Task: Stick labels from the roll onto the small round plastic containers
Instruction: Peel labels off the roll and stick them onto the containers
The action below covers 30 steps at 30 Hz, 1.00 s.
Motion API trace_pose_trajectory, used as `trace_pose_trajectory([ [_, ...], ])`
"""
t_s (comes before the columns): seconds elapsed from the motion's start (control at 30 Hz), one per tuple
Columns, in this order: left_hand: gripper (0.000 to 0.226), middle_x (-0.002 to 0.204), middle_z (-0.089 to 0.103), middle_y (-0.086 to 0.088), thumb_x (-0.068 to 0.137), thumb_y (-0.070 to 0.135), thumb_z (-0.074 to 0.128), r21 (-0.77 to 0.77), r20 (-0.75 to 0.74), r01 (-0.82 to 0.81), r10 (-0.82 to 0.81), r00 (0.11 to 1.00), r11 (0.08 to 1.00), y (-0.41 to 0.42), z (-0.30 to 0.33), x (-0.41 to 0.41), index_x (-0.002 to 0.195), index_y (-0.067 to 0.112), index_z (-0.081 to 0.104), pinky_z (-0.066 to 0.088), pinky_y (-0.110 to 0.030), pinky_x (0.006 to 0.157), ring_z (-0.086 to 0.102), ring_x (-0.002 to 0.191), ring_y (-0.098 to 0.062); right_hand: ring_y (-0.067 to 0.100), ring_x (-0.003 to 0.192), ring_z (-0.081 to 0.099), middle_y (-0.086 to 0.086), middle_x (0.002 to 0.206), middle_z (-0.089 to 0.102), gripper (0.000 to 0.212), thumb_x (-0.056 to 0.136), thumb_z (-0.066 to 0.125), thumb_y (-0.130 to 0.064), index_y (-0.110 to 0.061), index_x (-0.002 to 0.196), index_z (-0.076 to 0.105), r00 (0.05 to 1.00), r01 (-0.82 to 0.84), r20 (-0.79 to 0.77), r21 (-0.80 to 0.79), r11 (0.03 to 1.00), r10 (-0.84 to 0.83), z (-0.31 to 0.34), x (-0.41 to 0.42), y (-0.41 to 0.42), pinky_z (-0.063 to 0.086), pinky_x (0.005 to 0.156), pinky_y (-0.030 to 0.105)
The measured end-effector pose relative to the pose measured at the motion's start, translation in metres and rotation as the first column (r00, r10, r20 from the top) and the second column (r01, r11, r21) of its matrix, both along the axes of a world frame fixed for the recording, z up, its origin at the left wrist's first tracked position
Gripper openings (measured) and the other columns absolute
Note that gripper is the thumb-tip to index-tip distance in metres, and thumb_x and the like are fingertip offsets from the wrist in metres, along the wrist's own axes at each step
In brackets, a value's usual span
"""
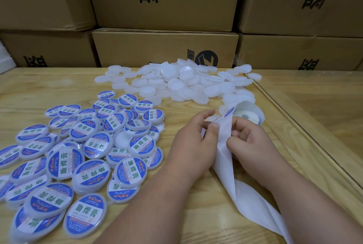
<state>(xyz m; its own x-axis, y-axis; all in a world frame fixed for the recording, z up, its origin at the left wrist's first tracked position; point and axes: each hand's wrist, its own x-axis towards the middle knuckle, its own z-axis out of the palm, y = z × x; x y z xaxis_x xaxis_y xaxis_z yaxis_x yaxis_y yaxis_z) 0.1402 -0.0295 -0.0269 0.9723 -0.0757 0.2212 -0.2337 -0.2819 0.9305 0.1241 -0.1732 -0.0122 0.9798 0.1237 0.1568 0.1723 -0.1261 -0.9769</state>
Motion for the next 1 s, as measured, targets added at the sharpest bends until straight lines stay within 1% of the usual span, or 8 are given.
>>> trace_pose_trajectory([
  [0.1,0.024,0.09,0.067,0.024,0.093,0.038,0.062,-0.079,-0.03,-0.009,0.007,1.0,0.997,0.001,0.002,-0.001,0.114,0.05,0.062,0.046,-0.013,0.068,0.064,0.083,0.006,0.021,0.053,0.05,0.008,0.063,0.06,0.027,0.074,0.053,-0.012,-0.013,0.092,0.073,1.0,0.028,0.003,0.036,0.999,-0.028,0.0005,-0.0014,-0.0008,0.043,0.048,0.027],
  [0.2,0.018,0.084,0.066,0.03,0.092,0.028,0.067,-0.116,-0.024,0.006,-0.009,1.0,0.993,0.0018,0.0032,-0.0013,0.105,0.04,0.07,0.043,-0.006,0.062,0.064,0.074,0.006,0.008,0.045,0.046,-0.004,0.054,0.056,0.016,0.093,0.061,-0.01,-0.015,0.081,0.071,0.994,0.114,-0.01,0.104,0.988,-0.113,0.0013,-0.0019,0.0005,0.037,0.042,0.018],
  [0.33,0.016,0.094,0.066,0.035,0.092,0.025,0.066,-0.085,-0.039,0.026,-0.029,0.999,0.996,0.0017,0.003,-0.0021,0.103,0.034,0.073,0.042,-0.002,0.065,0.064,0.084,0.012,0.008,0.044,0.047,-0.002,0.053,0.054,0.021,0.097,0.057,-0.006,-0.012,0.081,0.068,0.973,0.228,-0.047,0.091,0.969,-0.224,-0.0011,0.0024,-0.0003,0.038,0.041,0.018],
  [0.47,0.014,0.101,0.062,0.02,0.09,0.028,0.069,-0.042,0.05,-0.048,0.05,0.997,0.998,0.0001,0.0039,-0.0019,0.091,0.042,0.07,0.042,-0.004,0.069,0.06,0.083,0.004,0.012,0.049,0.043,-0.001,0.057,0.051,0.029,0.093,0.053,-0.002,-0.021,0.077,0.07,0.977,0.211,-0.026,0.034,0.977,-0.21,-0.0048,0.0041,-0.001,0.038,0.045,0.023],
  [0.67,0.019,0.103,0.066,0.026,0.09,0.031,0.069,0.021,0.102,0.005,-0.007,0.995,1.0,-0.0024,0.0019,-0.0023,0.096,0.049,0.069,0.044,-0.007,0.072,0.059,0.087,0.005,0.022,0.067,0.052,0.03,0.081,0.062,0.014,0.082,0.06,-0.025,-0.024,0.09,0.073,0.982,0.185,0.041,-0.103,0.977,-0.182,-0.0044,0.0028,0.0029,0.042,0.064,0.038],
  [0.8,0.014,0.099,0.071,0.025,0.092,0.031,0.067,0.0,0.066,-0.015,0.015,0.998,1.0,-0.0021,0.0003,-0.0003,0.104,0.036,0.074,0.053,-0.017,0.075,0.064,0.085,0.0,0.019,0.067,0.054,0.026,0.085,0.065,0.014,0.081,0.063,-0.032,-0.022,0.088,0.069,0.98,0.192,0.065,-0.107,0.975,-0.186,-0.0067,0.0019,0.0046,0.046,0.063,0.041],
  [0.9,0.011,0.095,0.07,0.029,0.092,0.031,0.066,0.004,0.068,-0.013,0.012,0.998,1.0,-0.002,0.0024,-0.0019,0.097,0.036,0.074,0.051,-0.013,0.073,0.065,0.085,0.001,0.022,0.071,0.059,0.023,0.088,0.068,0.008,0.085,0.064,-0.025,-0.02,0.089,0.069,0.983,0.179,0.065,-0.106,0.978,-0.173,-0.0067,0.002,0.0031,0.053,0.068,0.051],
  [1.0,0.015,0.093,0.068,0.033,0.094,0.031,0.064,0.024,0.092,-0.039,0.037,0.995,0.999,-0.001,0.0038,-0.0031,0.085,0.042,0.069,0.045,-0.006,0.073,0.062,0.089,0.006,0.02,0.072,0.06,0.019,0.09,0.07,0.016,0.081,0.062,-0.017,-0.02,0.095,0.069,0.985,0.165,0.075,-0.115,0.979,-0.157,-0.0071,0.0027,0.0016,0.051,0.067,0.041],
])
